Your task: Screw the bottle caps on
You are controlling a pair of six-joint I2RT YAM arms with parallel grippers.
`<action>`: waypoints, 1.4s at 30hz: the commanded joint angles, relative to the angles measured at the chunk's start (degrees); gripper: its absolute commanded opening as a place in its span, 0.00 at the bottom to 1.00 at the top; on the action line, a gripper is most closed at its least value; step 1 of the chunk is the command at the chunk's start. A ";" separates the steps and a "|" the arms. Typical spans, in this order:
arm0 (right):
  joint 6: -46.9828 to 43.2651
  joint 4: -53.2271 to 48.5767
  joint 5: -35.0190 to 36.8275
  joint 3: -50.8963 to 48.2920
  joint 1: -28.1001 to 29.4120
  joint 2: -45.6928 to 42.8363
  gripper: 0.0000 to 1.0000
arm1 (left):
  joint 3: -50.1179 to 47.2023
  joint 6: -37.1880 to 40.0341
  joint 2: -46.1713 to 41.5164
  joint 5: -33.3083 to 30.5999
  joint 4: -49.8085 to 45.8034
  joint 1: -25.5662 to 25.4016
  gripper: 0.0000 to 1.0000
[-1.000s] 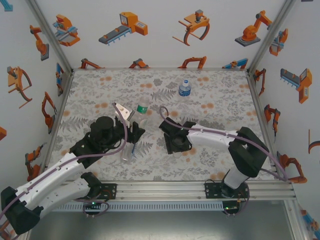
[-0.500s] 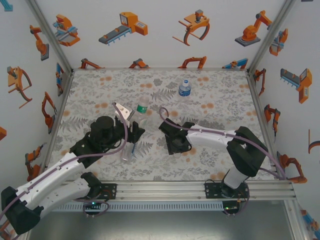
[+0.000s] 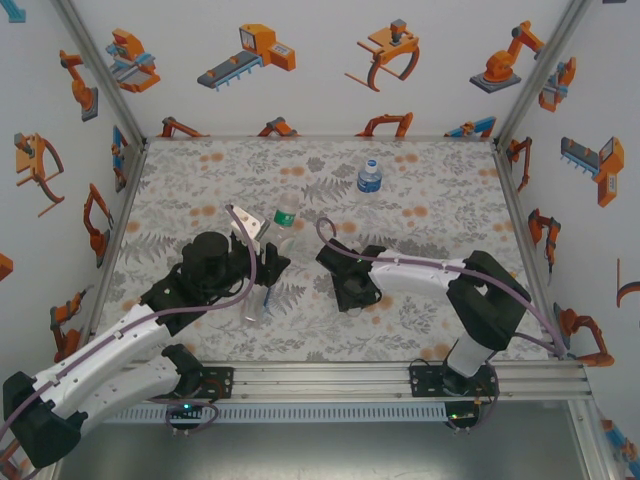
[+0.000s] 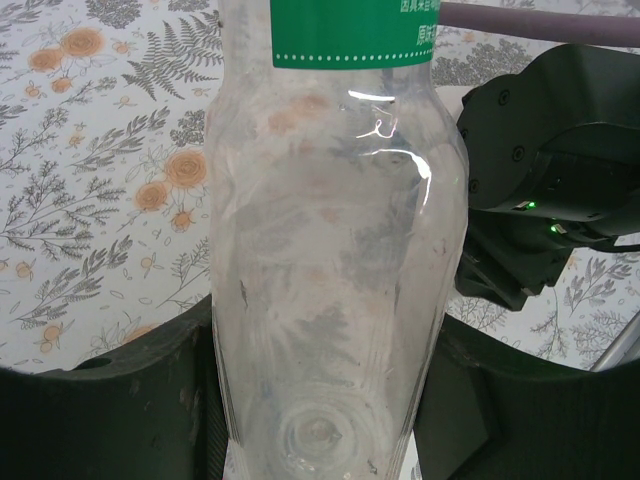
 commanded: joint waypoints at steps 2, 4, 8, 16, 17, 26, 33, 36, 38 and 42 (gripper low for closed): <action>0.71 -1.38 0.47 -0.68 0.43 -0.32 0.39 | 0.94 -0.74 -0.49 0.78 1.87 0.38 0.00; 0.71 -1.43 0.86 -0.62 0.41 -1.12 0.38 | 1.15 -0.66 -0.53 0.87 1.66 0.34 0.00; 0.24 -1.77 2.22 -0.62 0.39 -4.06 0.36 | 1.74 0.51 0.25 2.64 1.22 0.38 0.00; -6.28 -2.73 5.80 -0.62 0.27 -14.00 0.35 | 6.02 10.62 4.42 12.58 -4.71 0.38 0.00; -7.78 -2.71 6.17 -0.54 0.21 -15.65 0.35 | 6.48 12.19 4.82 13.74 -5.72 0.30 0.00; -25.39 -0.75 4.26 0.94 0.15 -32.59 0.34 | 11.44 22.39 7.47 16.03 -15.90 -0.49 0.00; -41.59 4.34 -12.05 1.54 0.11 -45.79 0.29 | 13.83 30.88 7.79 16.05 -20.62 -1.97 0.00; -45.81 6.98 -18.54 2.23 0.14 -49.68 0.28 | 14.83 34.19 7.82 15.13 -22.74 -2.90 0.00; -48.42 7.84 -22.08 2.92 0.11 -50.96 0.28 | 15.58 36.16 7.84 14.80 -24.16 -3.53 0.00; -52.60 7.64 -25.58 4.42 0.16 -51.24 0.27 | 16.92 42.57 8.01 16.40 -28.56 -5.09 0.00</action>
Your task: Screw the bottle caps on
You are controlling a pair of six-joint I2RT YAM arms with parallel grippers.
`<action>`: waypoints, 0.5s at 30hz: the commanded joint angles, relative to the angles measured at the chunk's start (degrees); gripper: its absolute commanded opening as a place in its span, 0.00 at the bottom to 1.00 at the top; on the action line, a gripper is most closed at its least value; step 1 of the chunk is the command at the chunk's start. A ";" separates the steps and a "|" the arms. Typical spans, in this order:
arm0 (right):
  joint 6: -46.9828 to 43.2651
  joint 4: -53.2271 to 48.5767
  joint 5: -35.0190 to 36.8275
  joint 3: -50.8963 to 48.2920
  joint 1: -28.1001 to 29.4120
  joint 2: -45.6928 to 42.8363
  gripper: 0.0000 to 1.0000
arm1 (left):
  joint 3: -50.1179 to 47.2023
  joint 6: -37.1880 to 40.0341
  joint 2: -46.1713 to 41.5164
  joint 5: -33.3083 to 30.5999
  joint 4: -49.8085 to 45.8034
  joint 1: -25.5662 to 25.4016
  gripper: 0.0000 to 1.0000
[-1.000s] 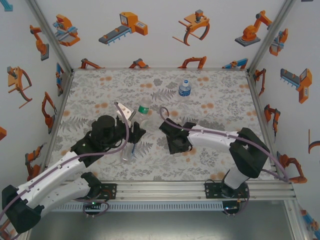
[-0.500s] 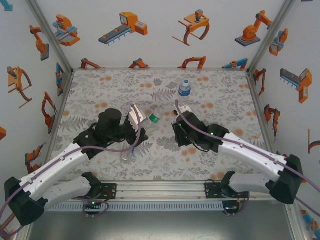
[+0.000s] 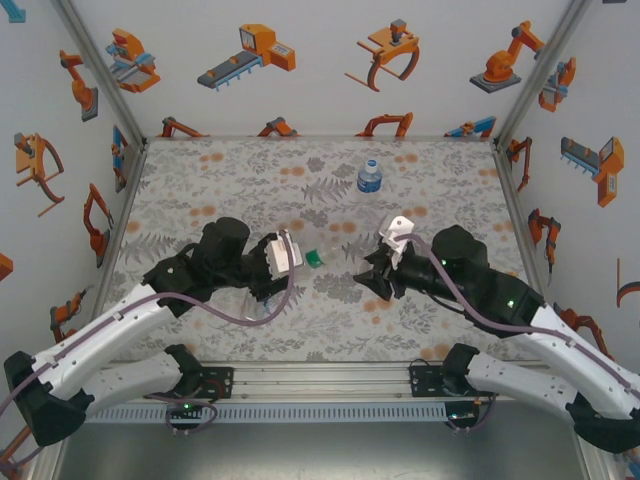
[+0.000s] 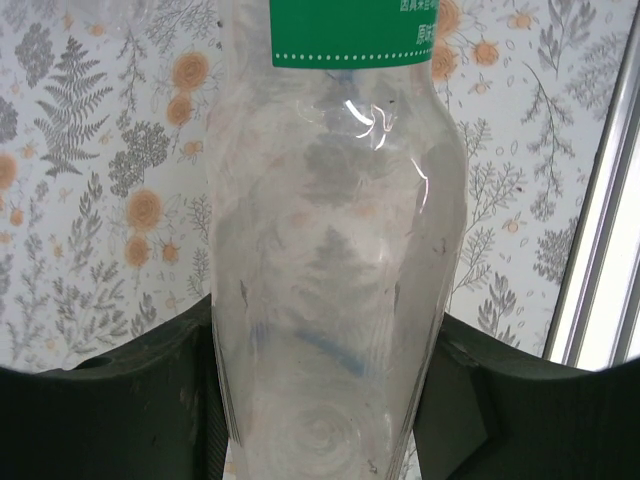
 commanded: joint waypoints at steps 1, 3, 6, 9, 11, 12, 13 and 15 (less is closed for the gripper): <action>-8.04 1.91 -7.81 1.77 0.16 0.23 0.27 | 2.43 7.88 0.01 1.38 -5.02 -1.42 0.00; -10.78 1.87 -11.04 2.06 0.13 0.65 0.27 | 2.83 8.25 -0.17 1.23 -5.39 -1.82 0.00; -12.01 2.44 -14.07 2.94 0.10 1.94 0.27 | 3.27 8.93 -0.42 2.03 -5.75 -2.48 0.00; -13.12 3.11 -16.50 3.41 0.13 3.21 0.27 | 3.25 12.14 -0.57 2.44 -6.88 -3.68 0.00; -13.34 3.12 -17.25 3.33 0.16 3.91 0.27 | 3.47 12.17 -0.62 2.17 -6.84 -3.86 0.00; -13.36 3.07 -17.28 3.24 0.11 4.12 0.27 | 3.67 12.07 -0.74 2.27 -6.76 -3.86 0.00; -13.43 3.01 -17.25 3.10 0.09 4.19 0.27 | 3.72 12.14 -0.85 2.51 -6.72 -3.86 0.00; -13.44 3.01 -17.34 2.79 0.09 4.50 0.27 | 3.88 12.25 -0.88 3.37 -6.70 -3.86 0.00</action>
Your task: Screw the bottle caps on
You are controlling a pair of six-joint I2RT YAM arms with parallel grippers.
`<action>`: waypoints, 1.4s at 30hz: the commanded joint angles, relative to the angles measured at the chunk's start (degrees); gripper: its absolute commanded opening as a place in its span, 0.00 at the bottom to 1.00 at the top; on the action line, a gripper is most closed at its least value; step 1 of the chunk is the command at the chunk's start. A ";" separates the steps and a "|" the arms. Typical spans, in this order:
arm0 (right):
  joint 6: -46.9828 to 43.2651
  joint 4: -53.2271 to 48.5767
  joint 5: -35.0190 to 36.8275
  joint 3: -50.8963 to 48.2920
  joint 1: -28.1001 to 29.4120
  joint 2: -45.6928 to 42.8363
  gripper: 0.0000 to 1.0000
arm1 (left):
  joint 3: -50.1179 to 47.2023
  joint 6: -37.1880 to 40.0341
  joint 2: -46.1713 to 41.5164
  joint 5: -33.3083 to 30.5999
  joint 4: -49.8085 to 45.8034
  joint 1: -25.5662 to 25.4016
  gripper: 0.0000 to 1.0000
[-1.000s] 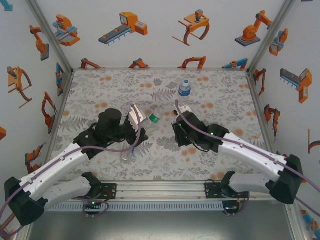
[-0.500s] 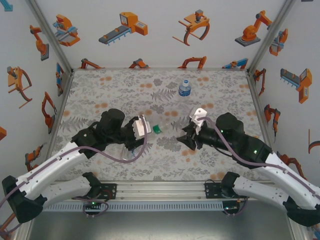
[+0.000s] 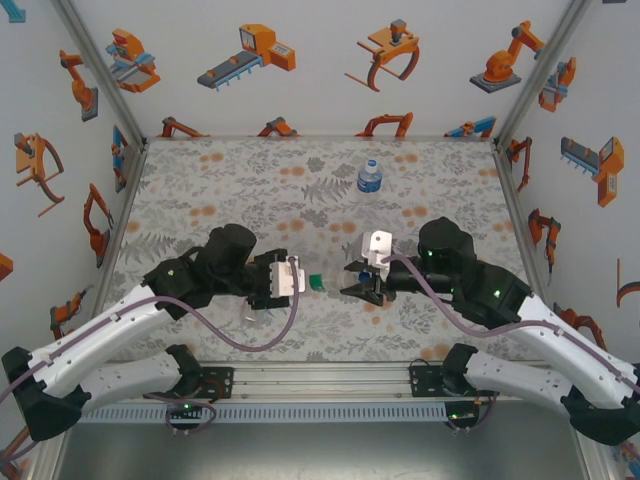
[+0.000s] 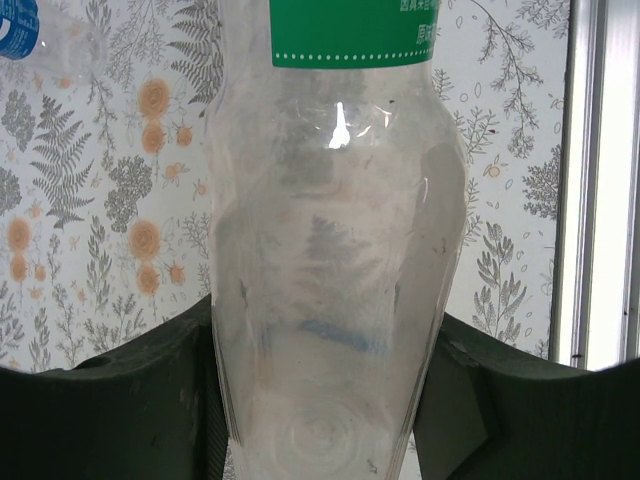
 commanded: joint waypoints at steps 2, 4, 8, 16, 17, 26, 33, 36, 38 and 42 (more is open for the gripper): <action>-1.57 2.22 -2.70 1.02 0.13 -0.10 0.26 | 2.62 2.10 -0.72 2.95 -0.60 -0.18 0.00; -1.40 2.77 -2.80 0.49 0.12 -0.09 0.26 | 2.55 2.01 -0.71 3.33 -0.23 -0.21 0.00; -0.88 3.61 -2.72 -0.08 0.13 0.06 0.25 | 2.54 1.94 -0.62 3.94 0.30 -0.16 0.00; -0.34 4.40 -1.51 -1.22 0.14 0.34 0.22 | 2.63 1.50 -0.71 4.67 1.02 -0.21 0.00; -0.19 4.48 -1.57 -1.25 0.23 0.44 0.21 | 2.54 1.40 -0.76 4.71 1.21 -0.21 0.00; 0.51 5.02 -2.35 -1.76 0.22 1.12 0.19 | 2.62 0.71 -0.74 4.93 1.82 -0.21 0.00; 1.54 5.51 -2.08 -1.74 0.25 1.94 0.15 | 2.62 0.11 -0.89 5.30 2.27 -0.29 0.00; 4.81 6.06 -0.72 -1.87 0.24 2.31 0.12 | 2.54 -0.13 -1.13 5.28 2.49 -0.29 0.00; 9.72 6.60 1.19 -2.13 0.22 2.46 0.10 | 2.22 -0.17 -1.26 5.11 2.86 -0.25 0.00; 25.12 8.04 5.73 -3.31 0.25 2.46 0.03 | 1.49 -0.19 -1.64 3.91 4.11 -0.24 0.00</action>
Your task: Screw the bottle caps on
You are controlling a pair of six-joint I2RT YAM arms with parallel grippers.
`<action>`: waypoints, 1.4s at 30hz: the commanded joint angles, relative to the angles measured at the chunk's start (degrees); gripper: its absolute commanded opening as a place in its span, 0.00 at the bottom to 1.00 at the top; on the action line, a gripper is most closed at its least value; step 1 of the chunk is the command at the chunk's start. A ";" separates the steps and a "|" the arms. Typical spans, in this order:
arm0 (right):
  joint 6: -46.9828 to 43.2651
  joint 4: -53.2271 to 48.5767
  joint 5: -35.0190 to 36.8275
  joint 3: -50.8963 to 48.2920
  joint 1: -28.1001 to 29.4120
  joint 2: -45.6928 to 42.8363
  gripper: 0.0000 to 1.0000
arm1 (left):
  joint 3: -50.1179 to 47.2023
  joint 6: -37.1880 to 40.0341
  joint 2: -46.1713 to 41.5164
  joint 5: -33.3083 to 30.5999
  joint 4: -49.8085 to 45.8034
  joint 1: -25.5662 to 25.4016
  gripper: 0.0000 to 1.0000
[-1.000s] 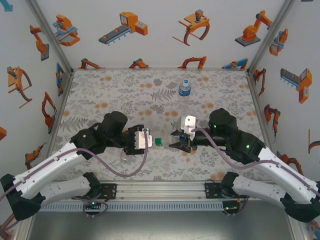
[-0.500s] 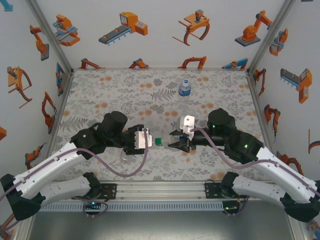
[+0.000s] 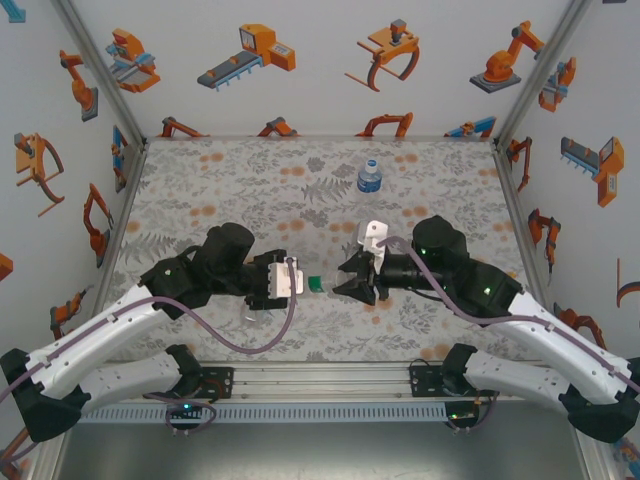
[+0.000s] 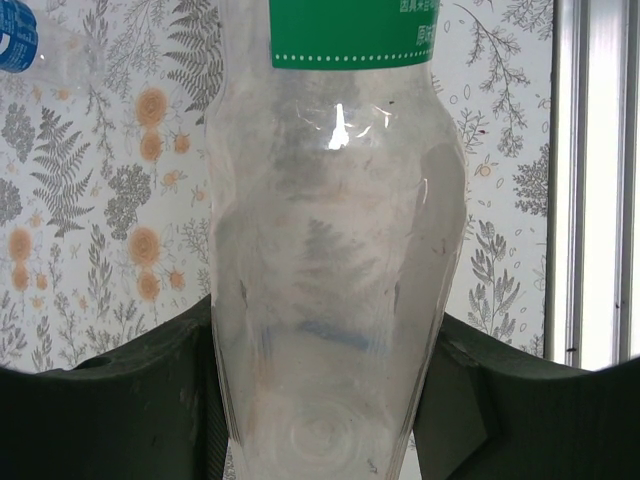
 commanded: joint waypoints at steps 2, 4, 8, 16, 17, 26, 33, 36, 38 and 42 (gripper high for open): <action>22.46 3.28 7.07 -2.21 0.24 1.14 0.00 | 0.01 -0.87 -1.31 1.65 6.58 -0.30 0.00; 33.32 1.99 10.81 -2.53 0.24 1.43 0.00 | -0.54 -1.21 -1.31 0.62 7.81 -0.36 0.00; 61.20 -6.74 22.33 -2.77 0.21 1.30 0.03 | -1.86 -1.99 -1.42 -0.79 10.77 -0.29 0.00; 87.01 0.10 21.91 -9.37 0.22 -0.50 0.23 | -4.05 -2.04 -2.26 -0.79 15.15 -0.36 0.00; 87.20 0.10 22.38 -9.46 0.25 -0.54 0.24 | -4.01 -2.06 -2.29 -0.46 15.17 -0.36 0.00; 76.26 -1.63 27.85 -7.02 0.06 -3.07 0.54 | -4.35 -2.84 -2.26 -0.78 15.15 -0.36 0.00; 54.45 -2.71 31.56 -0.75 -0.04 -6.37 0.76 | -4.95 -3.95 -2.53 -1.13 14.48 -0.36 0.00; 43.60 -2.67 30.14 2.08 -0.10 -6.70 0.75 | -4.91 -4.29 -2.55 -1.09 14.25 -0.36 0.00; 36.80 -2.63 27.73 3.58 -0.07 -6.41 0.75 | -4.78 -4.64 -2.56 -1.37 14.09 -0.35 0.00; 16.55 -3.46 16.30 5.97 -0.02 -5.08 0.73 | -4.47 -4.87 -2.55 -1.20 13.62 -0.36 0.00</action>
